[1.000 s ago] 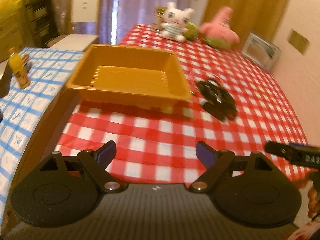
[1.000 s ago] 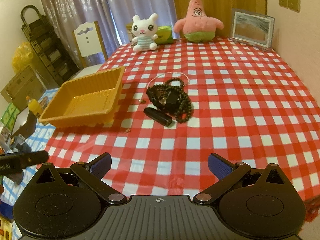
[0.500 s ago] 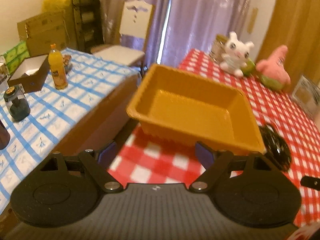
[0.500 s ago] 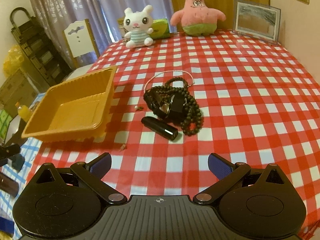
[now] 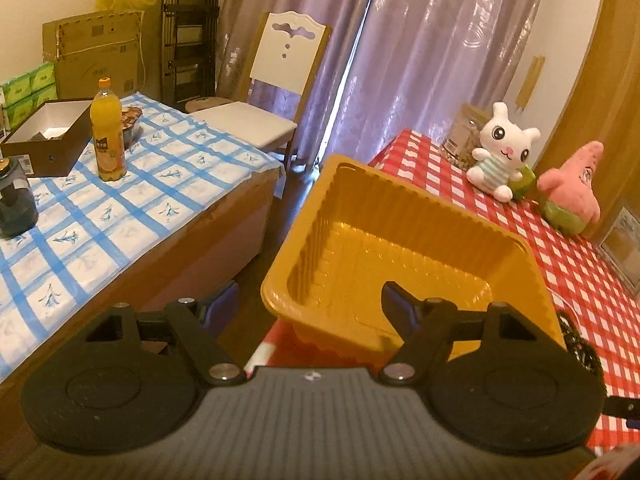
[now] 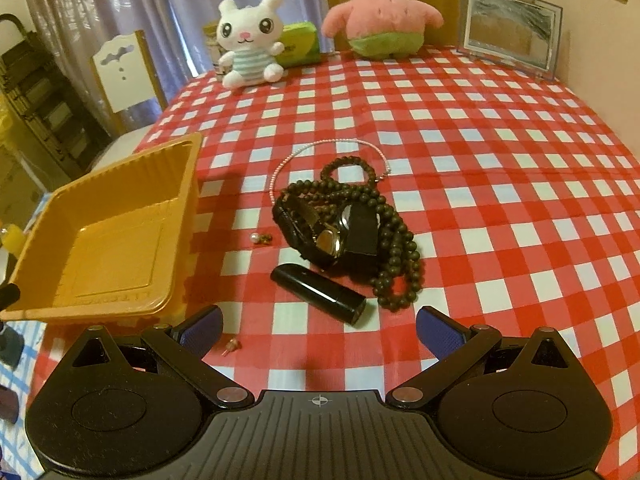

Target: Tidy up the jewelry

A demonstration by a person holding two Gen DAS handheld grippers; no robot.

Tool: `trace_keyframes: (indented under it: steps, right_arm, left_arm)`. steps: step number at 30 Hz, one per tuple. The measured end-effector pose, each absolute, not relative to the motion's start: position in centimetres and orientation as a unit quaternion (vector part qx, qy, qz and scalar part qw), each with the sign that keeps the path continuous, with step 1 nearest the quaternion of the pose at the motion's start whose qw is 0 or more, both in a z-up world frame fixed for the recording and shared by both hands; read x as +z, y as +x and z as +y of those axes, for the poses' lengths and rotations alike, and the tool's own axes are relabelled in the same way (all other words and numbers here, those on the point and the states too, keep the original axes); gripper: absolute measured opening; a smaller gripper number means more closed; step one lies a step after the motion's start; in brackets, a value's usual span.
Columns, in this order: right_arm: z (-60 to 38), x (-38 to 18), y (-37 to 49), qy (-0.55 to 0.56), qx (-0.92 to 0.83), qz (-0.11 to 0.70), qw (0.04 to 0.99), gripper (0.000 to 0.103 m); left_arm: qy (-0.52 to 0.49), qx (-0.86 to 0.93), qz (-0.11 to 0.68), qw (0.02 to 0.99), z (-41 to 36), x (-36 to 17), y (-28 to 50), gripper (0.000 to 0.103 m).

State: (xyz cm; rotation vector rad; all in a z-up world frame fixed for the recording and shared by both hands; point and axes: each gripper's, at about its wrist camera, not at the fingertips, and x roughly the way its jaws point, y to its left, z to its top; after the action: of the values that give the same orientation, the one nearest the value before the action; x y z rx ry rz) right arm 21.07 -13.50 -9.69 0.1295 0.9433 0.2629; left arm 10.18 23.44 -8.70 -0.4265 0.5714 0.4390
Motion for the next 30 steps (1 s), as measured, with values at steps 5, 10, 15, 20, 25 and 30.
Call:
trace_keyframes:
  steps: [5, 10, 15, 20, 25, 30]
  right_arm:
    - [-13.4, -10.4, 21.8, 0.058, 0.108, 0.465, 0.877, 0.102]
    - [-12.9, -10.9, 22.3, 0.054, 0.101, 0.473, 0.873, 0.102]
    - [-12.6, -11.2, 22.5, 0.053, 0.099, 0.480, 0.870, 0.102]
    - [-12.5, -11.2, 22.5, 0.053, 0.099, 0.479, 0.870, 0.102]
    - [-12.4, -11.1, 22.2, 0.057, 0.111, 0.475, 0.871, 0.102]
    - [-11.8, -10.7, 21.3, 0.057, 0.151, 0.459, 0.874, 0.098]
  left_arm:
    - [-0.225, 0.210, 0.267, 0.913, 24.2, -10.1, 11.6, 0.066]
    - [-0.216, 0.208, 0.272, 0.914, 24.4, -11.3, 12.7, 0.054]
    - [-0.208, 0.207, 0.275, 0.915, 24.3, -11.8, 13.2, 0.045]
    - [-0.198, 0.204, 0.279, 0.917, 24.6, -11.9, 13.4, 0.024]
    - [-0.195, 0.185, 0.284, 0.920, 25.8, -11.6, 13.4, 0.007]
    - [-0.176, 0.154, 0.278, 0.931, 27.0, -10.6, 13.4, 0.006]
